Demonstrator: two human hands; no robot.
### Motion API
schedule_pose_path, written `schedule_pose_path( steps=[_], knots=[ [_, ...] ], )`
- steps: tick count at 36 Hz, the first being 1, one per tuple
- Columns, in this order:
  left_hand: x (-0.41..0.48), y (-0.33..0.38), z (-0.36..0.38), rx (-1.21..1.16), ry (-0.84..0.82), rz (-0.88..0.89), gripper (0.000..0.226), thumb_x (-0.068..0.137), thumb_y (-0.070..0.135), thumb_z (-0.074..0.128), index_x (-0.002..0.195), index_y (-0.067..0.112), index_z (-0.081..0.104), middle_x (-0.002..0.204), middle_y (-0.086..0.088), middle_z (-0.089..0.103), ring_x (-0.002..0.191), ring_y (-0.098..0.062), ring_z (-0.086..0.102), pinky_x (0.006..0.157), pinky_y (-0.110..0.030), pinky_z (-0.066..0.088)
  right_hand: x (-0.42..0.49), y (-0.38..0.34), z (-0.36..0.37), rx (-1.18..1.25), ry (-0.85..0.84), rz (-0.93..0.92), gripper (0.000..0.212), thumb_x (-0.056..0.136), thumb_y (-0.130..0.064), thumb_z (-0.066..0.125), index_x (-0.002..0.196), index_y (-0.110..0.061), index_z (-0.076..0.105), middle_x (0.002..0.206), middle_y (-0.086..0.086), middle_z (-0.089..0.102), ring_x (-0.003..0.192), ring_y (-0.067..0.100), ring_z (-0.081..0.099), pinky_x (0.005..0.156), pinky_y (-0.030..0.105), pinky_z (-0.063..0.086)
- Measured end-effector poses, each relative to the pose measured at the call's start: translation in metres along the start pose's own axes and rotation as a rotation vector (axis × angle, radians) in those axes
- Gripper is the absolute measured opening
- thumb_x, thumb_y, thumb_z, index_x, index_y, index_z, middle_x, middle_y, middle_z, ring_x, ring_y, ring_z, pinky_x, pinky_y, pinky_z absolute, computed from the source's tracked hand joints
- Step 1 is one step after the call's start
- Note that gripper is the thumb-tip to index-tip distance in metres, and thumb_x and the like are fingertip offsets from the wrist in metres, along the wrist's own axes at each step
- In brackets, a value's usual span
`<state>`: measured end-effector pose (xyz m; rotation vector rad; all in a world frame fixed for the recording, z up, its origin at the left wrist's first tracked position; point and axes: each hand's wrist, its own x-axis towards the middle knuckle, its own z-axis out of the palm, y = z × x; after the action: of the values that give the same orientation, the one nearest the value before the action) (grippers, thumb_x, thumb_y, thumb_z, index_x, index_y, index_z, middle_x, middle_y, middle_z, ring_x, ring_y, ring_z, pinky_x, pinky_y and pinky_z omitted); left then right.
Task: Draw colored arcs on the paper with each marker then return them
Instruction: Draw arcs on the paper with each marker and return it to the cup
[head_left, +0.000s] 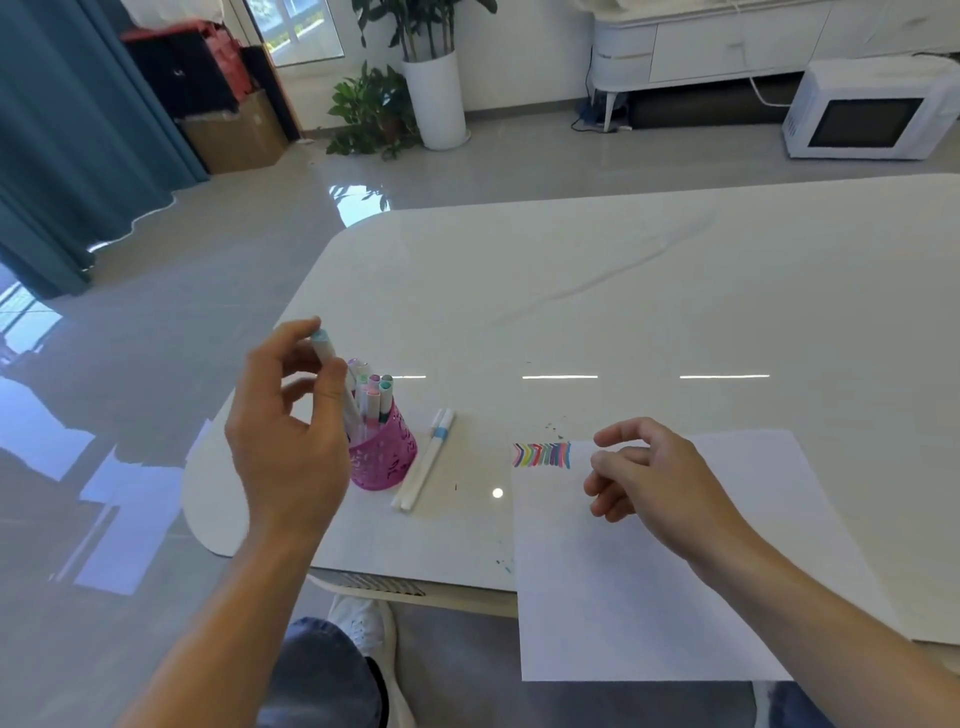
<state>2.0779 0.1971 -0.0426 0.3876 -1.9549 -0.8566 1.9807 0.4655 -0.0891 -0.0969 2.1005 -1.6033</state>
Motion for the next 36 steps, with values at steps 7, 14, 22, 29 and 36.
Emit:
schedule_pose_path(
  steps=[7,14,22,29,36],
  knots=[
    [-0.003,-0.012,0.005,0.210,-0.122,-0.068,0.023,0.094,0.030,0.066,0.108,0.041,0.053,0.088,0.018,0.064,0.081,-0.002,0.064,0.063,-0.008,0.043,0.002,-0.002,-0.001,-0.014,0.002,0.008,0.013,0.098,-0.008,0.060,0.109,-0.015,0.062,0.075,0.006,0.078,0.060,0.019,0.072,0.066,0.036,0.057],
    [-0.008,-0.023,0.009,0.341,-0.218,-0.179,0.016,0.094,0.028,0.064,0.101,0.039,0.056,0.090,0.016,0.061,0.081,0.000,0.061,0.065,-0.017,0.044,0.002,-0.003,0.000,-0.008,-0.016,0.035,0.019,0.095,-0.001,0.056,0.108,-0.013,0.062,0.074,0.007,0.078,0.060,0.019,0.071,0.066,0.035,0.057],
    [-0.014,-0.020,0.012,0.349,-0.228,-0.198,0.014,0.094,0.028,0.066,0.093,0.037,0.055,0.086,0.016,0.058,0.080,0.005,0.057,0.064,-0.012,0.038,-0.002,-0.002,0.000,0.012,-0.043,0.054,0.018,0.095,-0.001,0.055,0.108,-0.011,0.063,0.076,0.009,0.078,0.060,0.020,0.071,0.063,0.033,0.057],
    [-0.018,-0.009,0.017,0.374,-0.188,-0.082,0.032,0.091,0.022,0.072,0.118,0.026,0.056,0.109,0.010,0.055,0.096,-0.006,0.055,0.073,-0.004,0.038,-0.002,-0.002,-0.001,0.004,-0.045,0.053,0.018,0.096,-0.001,0.055,0.108,-0.011,0.063,0.076,0.009,0.078,0.060,0.019,0.071,0.064,0.034,0.057],
    [-0.033,0.008,0.034,0.297,-0.303,0.093,0.028,0.089,0.010,0.070,0.113,0.021,0.061,0.101,0.010,0.055,0.088,-0.004,0.055,0.080,-0.012,0.044,0.000,0.000,-0.001,-0.015,-0.045,0.043,0.018,0.096,-0.001,0.055,0.108,-0.012,0.062,0.076,0.009,0.078,0.060,0.019,0.071,0.065,0.035,0.057]
  ],
)
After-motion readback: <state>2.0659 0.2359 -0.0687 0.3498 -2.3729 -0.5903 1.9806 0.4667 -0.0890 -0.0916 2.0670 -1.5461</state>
